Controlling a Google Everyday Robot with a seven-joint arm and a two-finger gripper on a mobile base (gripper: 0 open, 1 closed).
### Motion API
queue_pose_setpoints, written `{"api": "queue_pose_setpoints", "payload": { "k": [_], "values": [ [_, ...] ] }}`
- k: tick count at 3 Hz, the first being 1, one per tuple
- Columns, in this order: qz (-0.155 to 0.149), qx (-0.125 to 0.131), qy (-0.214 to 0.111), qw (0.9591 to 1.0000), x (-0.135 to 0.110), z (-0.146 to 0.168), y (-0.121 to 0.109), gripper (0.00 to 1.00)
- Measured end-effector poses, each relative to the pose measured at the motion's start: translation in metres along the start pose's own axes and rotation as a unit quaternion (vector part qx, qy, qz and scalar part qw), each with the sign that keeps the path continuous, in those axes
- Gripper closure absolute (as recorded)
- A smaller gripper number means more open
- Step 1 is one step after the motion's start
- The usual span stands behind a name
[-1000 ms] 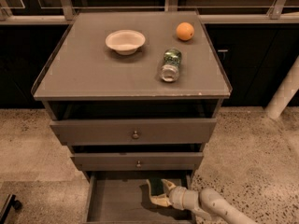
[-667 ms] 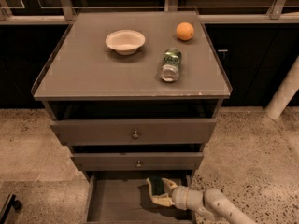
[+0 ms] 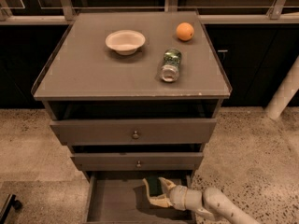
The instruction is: Pick sponge from bottom drawer and place on counter
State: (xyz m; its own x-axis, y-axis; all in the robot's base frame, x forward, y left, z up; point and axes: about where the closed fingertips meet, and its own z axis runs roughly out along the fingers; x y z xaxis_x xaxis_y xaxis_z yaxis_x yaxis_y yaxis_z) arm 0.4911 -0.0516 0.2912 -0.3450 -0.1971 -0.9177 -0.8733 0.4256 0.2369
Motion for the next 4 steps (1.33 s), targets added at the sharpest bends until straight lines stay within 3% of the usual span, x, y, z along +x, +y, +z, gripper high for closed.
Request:
{"api": "queue_pose_setpoints", "payload": {
  "k": [1,2,3,4],
  "values": [
    [-0.063,0.045,0.006,0.997,-0.068,-0.035,0.009,1.0],
    [-0.11,0.074,0.003,0.9911,-0.153,-0.074,0.044,1.0],
    [-0.169,0.046,0.0,0.9846,-0.229,-0.103,0.121,1.0],
    [-0.196,0.047,0.006,0.9794,-0.253,-0.112,0.132,1.0]
  ]
}}
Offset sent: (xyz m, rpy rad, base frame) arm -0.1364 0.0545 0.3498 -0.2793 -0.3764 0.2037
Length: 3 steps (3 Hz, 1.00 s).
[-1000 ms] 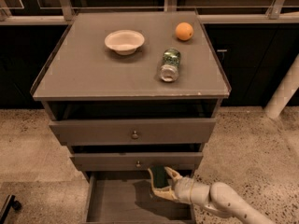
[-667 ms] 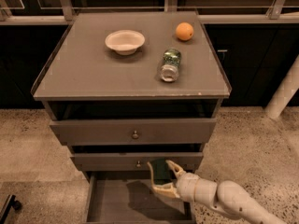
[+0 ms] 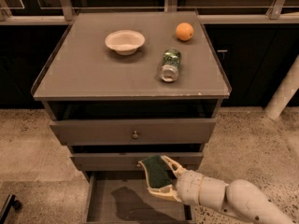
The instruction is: Pick sponge from bottom drawer and place on counter
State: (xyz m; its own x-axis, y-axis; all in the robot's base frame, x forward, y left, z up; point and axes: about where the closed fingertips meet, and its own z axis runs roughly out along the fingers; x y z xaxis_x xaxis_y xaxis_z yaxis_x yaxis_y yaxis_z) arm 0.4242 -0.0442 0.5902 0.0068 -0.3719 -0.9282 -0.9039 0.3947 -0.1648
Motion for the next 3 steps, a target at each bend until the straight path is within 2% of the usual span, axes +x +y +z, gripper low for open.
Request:
{"api": "queue_pose_setpoints", "payload": {
  "k": [1,2,3],
  "values": [
    [0.002,-0.001,0.0,1.0,0.002,0.001,0.001,1.0],
    [-0.018,0.001,0.01,0.9998,-0.02,-0.006,-0.001,1.0],
    [-0.063,-0.015,0.029,0.9975,-0.085,-0.004,0.0,1.0]
  ]
}}
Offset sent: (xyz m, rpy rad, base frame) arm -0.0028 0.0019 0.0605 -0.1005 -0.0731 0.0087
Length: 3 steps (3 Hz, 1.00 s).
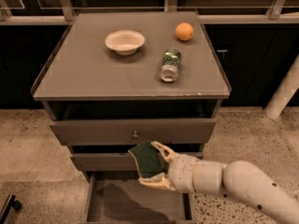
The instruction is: Pick sponge from bottom drawer and place on counter
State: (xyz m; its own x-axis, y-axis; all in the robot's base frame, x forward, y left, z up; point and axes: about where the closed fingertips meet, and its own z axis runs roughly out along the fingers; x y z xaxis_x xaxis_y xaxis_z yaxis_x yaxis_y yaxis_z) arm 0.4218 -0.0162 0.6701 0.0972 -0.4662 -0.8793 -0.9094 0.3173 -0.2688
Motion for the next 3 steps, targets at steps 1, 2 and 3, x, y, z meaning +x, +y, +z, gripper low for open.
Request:
{"api": "queue_pose_setpoints", "payload": {
  "k": [1,2,3],
  "values": [
    [-0.07,-0.038,0.029,0.9964,-0.078,0.005,-0.013,1.0],
    [-0.133,-0.094,0.028,0.9864,-0.138,0.019,-0.029,1.0],
    [-0.184,-0.14,-0.027,0.9725,-0.187,0.036,-0.053,1.0]
  ]
}}
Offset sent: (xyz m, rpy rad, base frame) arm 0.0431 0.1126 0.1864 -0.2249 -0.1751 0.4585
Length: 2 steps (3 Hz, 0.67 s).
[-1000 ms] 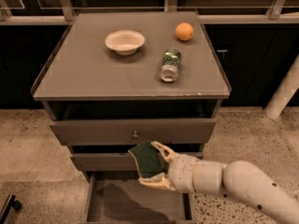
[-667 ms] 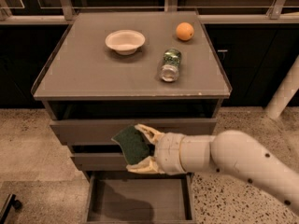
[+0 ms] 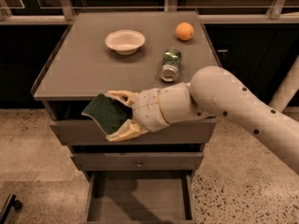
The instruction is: Pick sponge from bottom drawer and place on counter
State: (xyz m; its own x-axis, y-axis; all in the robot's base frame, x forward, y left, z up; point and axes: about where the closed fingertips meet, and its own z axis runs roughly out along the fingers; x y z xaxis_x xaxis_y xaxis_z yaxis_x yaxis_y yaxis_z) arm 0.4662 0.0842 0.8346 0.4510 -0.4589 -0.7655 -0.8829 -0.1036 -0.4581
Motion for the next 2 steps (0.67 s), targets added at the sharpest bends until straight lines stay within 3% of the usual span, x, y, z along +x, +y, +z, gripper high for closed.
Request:
{"api": "queue_pose_setpoints", "payload": {
  "k": [1,2],
  "values": [
    [-0.002,-0.006,0.005,1.0,0.002,0.001,-0.007,1.0],
    [0.004,-0.02,0.023,0.9995,0.015,-0.001,-0.04,1.0]
  ]
}}
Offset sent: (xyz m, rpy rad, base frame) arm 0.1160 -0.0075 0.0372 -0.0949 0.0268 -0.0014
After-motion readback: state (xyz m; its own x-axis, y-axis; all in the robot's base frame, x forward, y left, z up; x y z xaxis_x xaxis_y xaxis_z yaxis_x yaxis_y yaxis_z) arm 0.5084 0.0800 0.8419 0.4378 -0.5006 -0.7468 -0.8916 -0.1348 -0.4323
